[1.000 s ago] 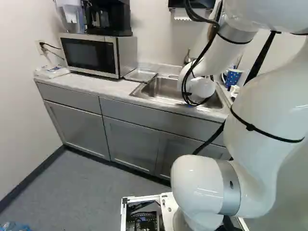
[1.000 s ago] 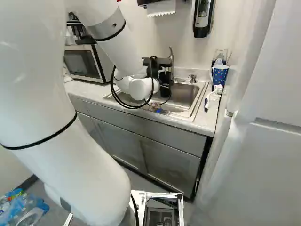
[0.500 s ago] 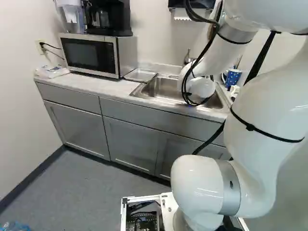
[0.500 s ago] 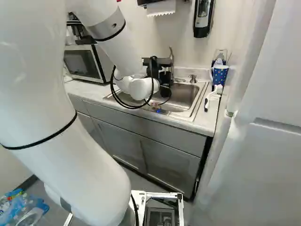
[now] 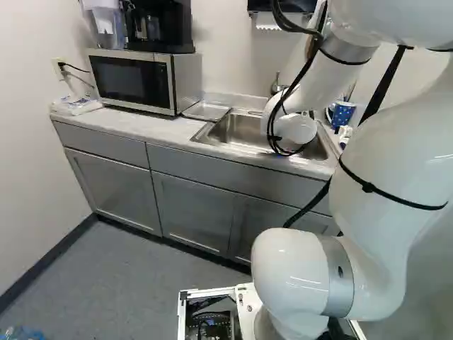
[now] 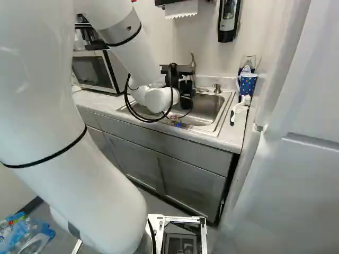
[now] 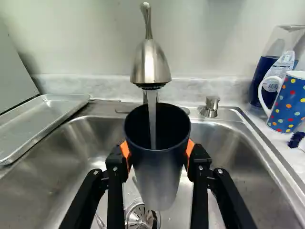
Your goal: Rinse the cup and place it in the tray
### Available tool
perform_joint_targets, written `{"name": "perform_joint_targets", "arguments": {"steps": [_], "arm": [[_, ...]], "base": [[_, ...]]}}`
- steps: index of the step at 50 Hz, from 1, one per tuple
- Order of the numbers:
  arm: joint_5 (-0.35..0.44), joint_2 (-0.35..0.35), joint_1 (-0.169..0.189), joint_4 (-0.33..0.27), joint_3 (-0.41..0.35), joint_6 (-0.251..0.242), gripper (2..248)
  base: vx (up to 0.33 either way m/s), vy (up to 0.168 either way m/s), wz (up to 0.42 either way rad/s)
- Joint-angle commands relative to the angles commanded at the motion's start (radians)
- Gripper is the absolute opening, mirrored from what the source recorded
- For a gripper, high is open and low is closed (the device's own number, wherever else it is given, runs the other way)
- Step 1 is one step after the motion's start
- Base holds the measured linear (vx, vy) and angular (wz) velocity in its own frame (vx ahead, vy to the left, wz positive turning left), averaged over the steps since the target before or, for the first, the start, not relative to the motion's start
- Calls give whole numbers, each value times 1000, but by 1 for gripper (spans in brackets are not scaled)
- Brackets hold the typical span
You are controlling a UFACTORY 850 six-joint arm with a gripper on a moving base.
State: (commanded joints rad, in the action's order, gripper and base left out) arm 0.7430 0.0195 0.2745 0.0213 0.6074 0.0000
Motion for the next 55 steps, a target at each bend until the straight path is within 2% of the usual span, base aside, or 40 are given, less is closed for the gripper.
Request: {"name": "perform_joint_targets", "arguments": {"steps": [55], "arm": [[0,0,0,0,0,0,125]], "base": [[0,0,0]]}}
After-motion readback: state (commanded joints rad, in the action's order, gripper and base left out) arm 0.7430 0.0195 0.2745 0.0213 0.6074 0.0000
